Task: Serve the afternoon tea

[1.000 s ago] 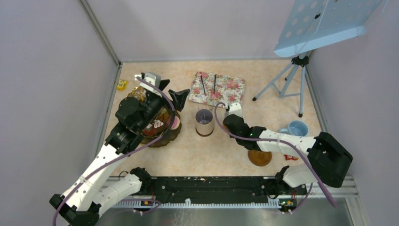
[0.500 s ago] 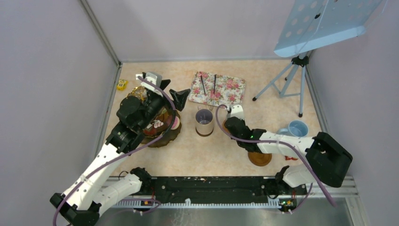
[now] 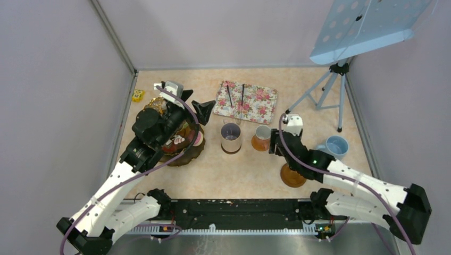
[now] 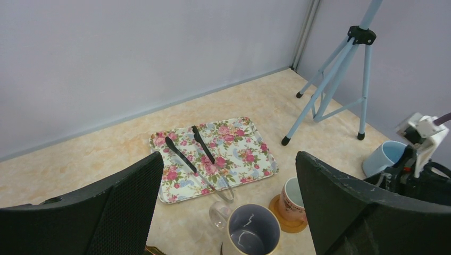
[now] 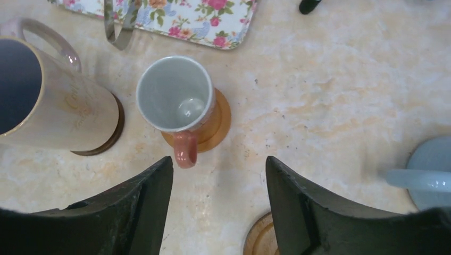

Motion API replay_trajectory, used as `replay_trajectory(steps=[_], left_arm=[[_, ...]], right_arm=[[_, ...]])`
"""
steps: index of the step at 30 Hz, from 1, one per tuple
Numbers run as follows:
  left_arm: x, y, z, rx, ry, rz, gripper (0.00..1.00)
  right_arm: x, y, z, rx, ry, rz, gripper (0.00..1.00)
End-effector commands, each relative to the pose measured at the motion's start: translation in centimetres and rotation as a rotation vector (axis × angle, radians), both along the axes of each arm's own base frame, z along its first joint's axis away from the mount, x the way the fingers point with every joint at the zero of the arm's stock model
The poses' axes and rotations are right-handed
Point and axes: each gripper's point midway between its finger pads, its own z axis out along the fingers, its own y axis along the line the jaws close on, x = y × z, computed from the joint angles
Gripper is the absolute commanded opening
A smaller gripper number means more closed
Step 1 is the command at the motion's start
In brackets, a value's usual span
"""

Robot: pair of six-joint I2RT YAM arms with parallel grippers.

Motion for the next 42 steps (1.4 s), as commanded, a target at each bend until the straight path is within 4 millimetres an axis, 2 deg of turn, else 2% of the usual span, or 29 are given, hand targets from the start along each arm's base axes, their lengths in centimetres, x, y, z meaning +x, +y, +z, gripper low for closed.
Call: replay_trajectory(steps=[1, 5, 7, 10, 16, 23, 28, 35, 38, 42], left_arm=[[0.2, -0.1, 1.2, -0.031, -0.031, -0.006, 0.99], [0.2, -0.3, 1.0, -0.028, -0.027, -0.013, 0.99], [0.2, -0.3, 1.1, -0.031, -0.026, -0.016, 0.99], [0.1, -0.2, 1.2, -0.032, -0.031, -0.015, 0.99], [-0.3, 0.2, 1.7, -0.040, -0.046, -0.010, 0.99], [-0.5, 0.3, 2.1, -0.046, -0.055, -0.009, 0.99], [-0.6, 0.3, 2.1, -0.048, -0.057, -0.013, 0.99], [-0.1, 0.0, 1.5, -0.038, -0.039, -0.014, 0.99], [0.2, 0.0, 1.3, -0.035, -0.031, -0.010, 0.99], [0.2, 0.0, 1.3, -0.036, -0.031, -0.010, 0.99]], right_arm=[[-2.2, -4.2, -0.8, 0.040, 0.079, -0.196, 0.67], [-4.4, -6.8, -3.3, 0.117, 0.257, -0.373, 0.70], [-5.5, -7.3, -5.0, 0.140, 0.328, -0.422, 0.70], [-6.7, -7.4, -7.1, 0.150, 0.408, -0.446, 0.71], [-8.2, -6.3, -9.7, 0.145, 0.536, -0.425, 0.70], [-8.7, -1.9, -12.2, 0.286, 0.624, -0.252, 0.67], [-9.0, 1.1, -13.1, 0.280, 0.644, -0.128, 0.67], [-9.3, 7.5, -11.9, 0.202, 0.588, 0.136, 0.67], [-9.4, 9.2, -11.5, 0.186, 0.562, 0.219, 0.67], [-9.7, 10.1, -11.6, 0.214, 0.555, 0.283, 0.67]])
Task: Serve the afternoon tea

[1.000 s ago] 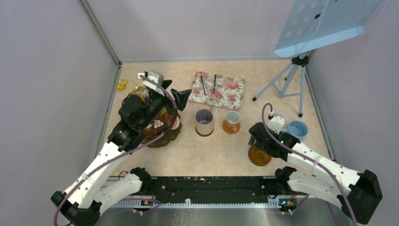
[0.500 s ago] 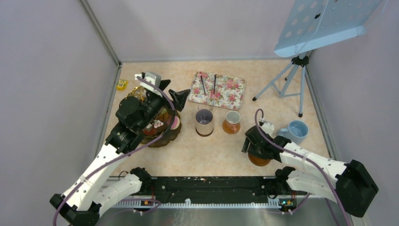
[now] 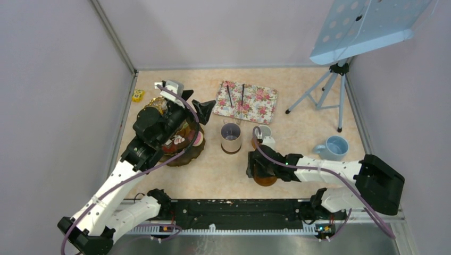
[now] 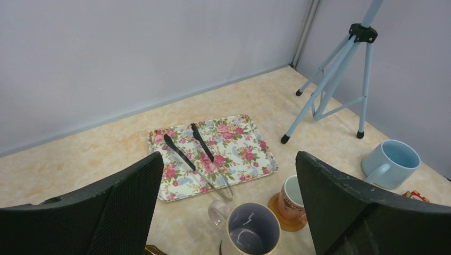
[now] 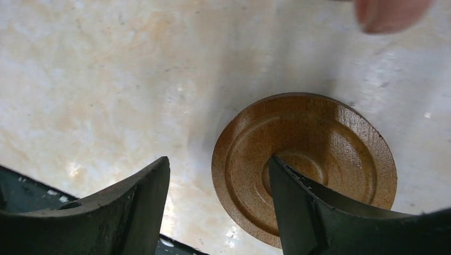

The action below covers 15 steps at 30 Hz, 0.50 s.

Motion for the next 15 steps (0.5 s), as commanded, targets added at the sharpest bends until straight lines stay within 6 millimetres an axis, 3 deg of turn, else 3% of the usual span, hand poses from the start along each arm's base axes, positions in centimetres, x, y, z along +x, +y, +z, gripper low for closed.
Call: replay_trajectory(steps=[1, 6, 10, 15], left_arm=[[-0.1, 0.0, 1.6, -0.033, -0.044, -0.006, 0.99], [-0.3, 0.0, 1.7, -0.038, -0.046, -0.012, 0.99], [-0.3, 0.1, 1.7, -0.038, -0.049, -0.010, 0.99], [-0.2, 0.1, 1.6, -0.034, -0.047, -0.004, 0.99]], right_arm=[[-1.5, 2.8, 0.0, 0.107, 0.025, 0.140, 0.67], [-2.6, 5.3, 0.6, 0.149, -0.001, 0.270, 0.67], [-2.2, 6.1, 1.9, 0.120, -0.074, 0.301, 0.67], [0.1, 5.5, 7.8, 0.118, -0.290, 0.214, 0.66]])
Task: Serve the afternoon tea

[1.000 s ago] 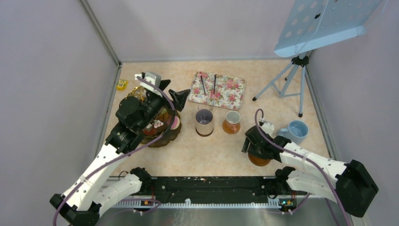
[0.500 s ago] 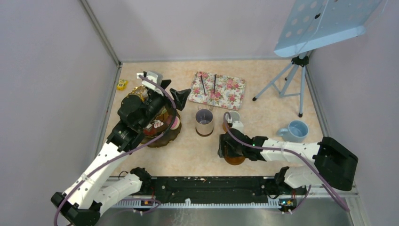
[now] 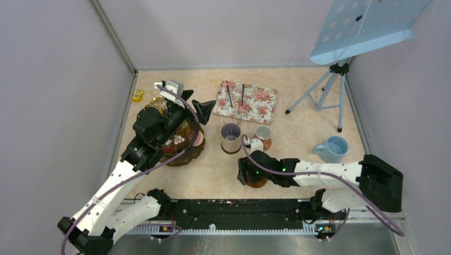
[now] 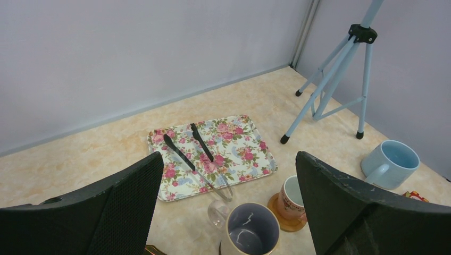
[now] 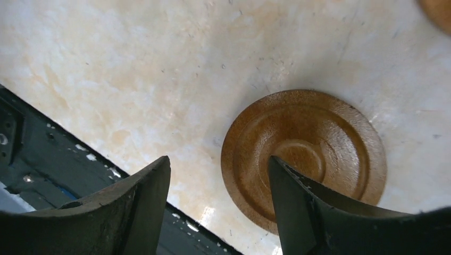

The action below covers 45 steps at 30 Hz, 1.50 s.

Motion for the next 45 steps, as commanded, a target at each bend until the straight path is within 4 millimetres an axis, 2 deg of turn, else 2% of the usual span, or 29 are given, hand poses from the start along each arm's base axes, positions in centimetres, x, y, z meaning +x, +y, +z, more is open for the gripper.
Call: replay_trajectory(steps=[1, 3, 7, 9, 11, 14, 15, 17, 20, 23, 27, 32, 38, 41, 45], left_arm=[[-0.3, 0.1, 1.7, -0.033, -0.051, -0.004, 0.99], [-0.3, 0.2, 1.8, -0.034, -0.053, -0.003, 0.99], [-0.3, 0.2, 1.7, -0.033, -0.052, -0.005, 0.99], [-0.2, 0.2, 1.7, -0.034, -0.052, -0.002, 0.99], [-0.3, 0.3, 1.8, -0.035, -0.054, 0.000, 0.99], [-0.3, 0.1, 1.8, -0.035, -0.054, -0.006, 0.99], [-0.3, 0.2, 1.7, -0.036, -0.052, -0.006, 0.99], [-0.3, 0.1, 1.7, -0.037, -0.051, -0.010, 0.99], [-0.3, 0.0, 1.7, -0.038, -0.049, -0.014, 0.99], [-0.4, 0.0, 1.7, -0.039, -0.050, -0.017, 0.99], [-0.4, 0.1, 1.8, -0.040, -0.053, -0.010, 0.99], [-0.5, 0.1, 1.9, -0.040, -0.055, -0.012, 0.99], [-0.5, 0.3, 2.0, -0.041, -0.060, -0.004, 0.99], [-0.6, 0.4, 2.1, -0.041, -0.064, -0.002, 0.99], [-0.6, 0.5, 2.2, -0.044, -0.067, 0.000, 0.99]], right_arm=[[3.0, 0.3, 7.8, 0.090, -0.253, -0.097, 0.66], [4.0, -1.6, 9.8, 0.100, -0.332, -0.173, 0.66], [6.1, -8.2, 11.5, 0.028, -0.469, -0.422, 0.70], [6.8, -10.9, 12.6, -0.012, -0.543, -0.508, 0.71], [7.2, -15.3, 12.7, -0.102, -0.564, -0.673, 0.74], [8.7, -21.5, 12.2, -0.174, -0.472, -0.961, 0.77], [9.3, -22.9, 11.9, -0.201, -0.436, -1.002, 0.77], [10.2, -25.2, 11.8, -0.218, -0.393, -1.061, 0.77], [11.9, -28.3, 12.7, -0.238, -0.420, -1.131, 0.77], [13.6, -31.0, 12.0, -0.226, -0.350, -1.188, 0.78], [15.3, -33.1, 9.9, -0.213, -0.249, -1.232, 0.77], [16.9, -33.2, 7.4, -0.161, -0.196, -1.255, 0.70], [17.5, -34.3, 5.3, -0.239, -0.179, -1.288, 0.50], [17.3, -34.4, 5.1, -0.243, -0.182, -1.293, 0.39], [16.8, -34.8, 5.8, -0.238, -0.225, -1.306, 0.21]])
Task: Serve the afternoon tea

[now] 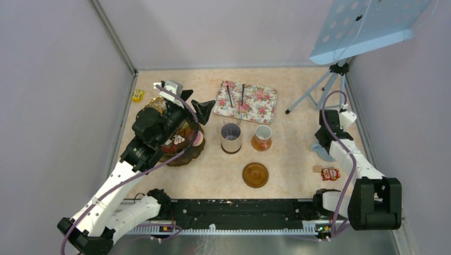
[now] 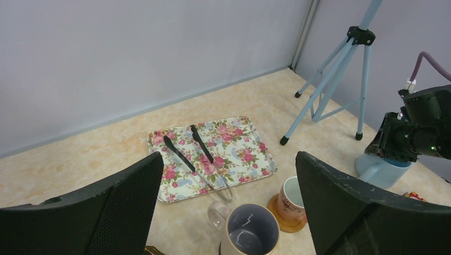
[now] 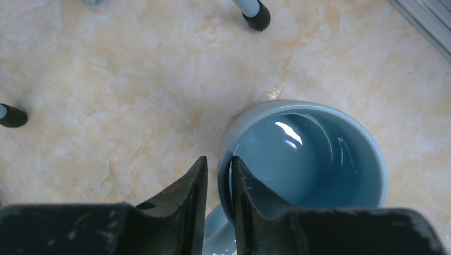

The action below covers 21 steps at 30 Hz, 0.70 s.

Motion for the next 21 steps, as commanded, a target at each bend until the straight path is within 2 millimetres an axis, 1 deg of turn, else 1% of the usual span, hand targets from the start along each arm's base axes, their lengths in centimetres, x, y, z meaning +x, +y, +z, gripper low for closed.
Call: replay_trajectory(steps=[1, 2, 3, 4, 7, 9, 12, 14, 16, 17, 19, 21], left_arm=[[-0.6, 0.4, 2.1, -0.042, -0.064, 0.000, 0.99], [-0.6, 0.3, 2.1, -0.042, -0.062, -0.004, 0.99], [-0.5, 0.3, 2.0, -0.041, -0.060, -0.006, 0.99], [-0.5, 0.2, 1.9, -0.040, -0.058, -0.009, 0.99], [-0.4, 0.1, 1.8, -0.040, -0.055, -0.010, 0.99], [-0.4, 0.1, 1.8, -0.040, -0.053, -0.008, 0.99], [-0.3, 0.0, 1.7, -0.037, -0.049, -0.009, 0.99], [-0.2, 0.0, 1.7, -0.038, -0.049, -0.010, 0.99], [-0.2, 0.0, 1.6, -0.038, -0.046, -0.011, 0.99], [-0.2, -0.1, 1.5, -0.038, -0.045, -0.012, 0.99], [-0.2, -0.1, 1.5, -0.038, -0.045, -0.013, 0.99], [-0.2, -0.1, 1.5, -0.039, -0.045, -0.013, 0.99]], right_arm=[[0.5, -0.7, 1.8, -0.022, -0.104, -0.020, 0.17], [0.4, -0.8, 2.0, -0.029, -0.111, -0.020, 0.12], [0.4, -0.8, 2.1, -0.036, -0.117, -0.013, 0.05], [0.4, -0.7, 2.3, -0.044, -0.124, 0.004, 0.00], [1.1, 0.1, 3.7, -0.063, -0.153, 0.118, 0.00], [1.5, 1.4, 5.4, -0.048, -0.195, 0.220, 0.00], [1.9, 4.4, 9.0, -0.012, -0.315, 0.396, 0.00], [1.5, 6.4, 11.4, -0.018, -0.386, 0.506, 0.00], [1.0, 8.6, 13.0, 0.014, -0.460, 0.613, 0.00], [0.5, 10.5, 13.6, 0.047, -0.490, 0.706, 0.00], [-0.6, 13.6, 15.1, 0.081, -0.542, 0.858, 0.00], [-2.3, 17.1, 17.1, 0.088, -0.630, 1.031, 0.00]])
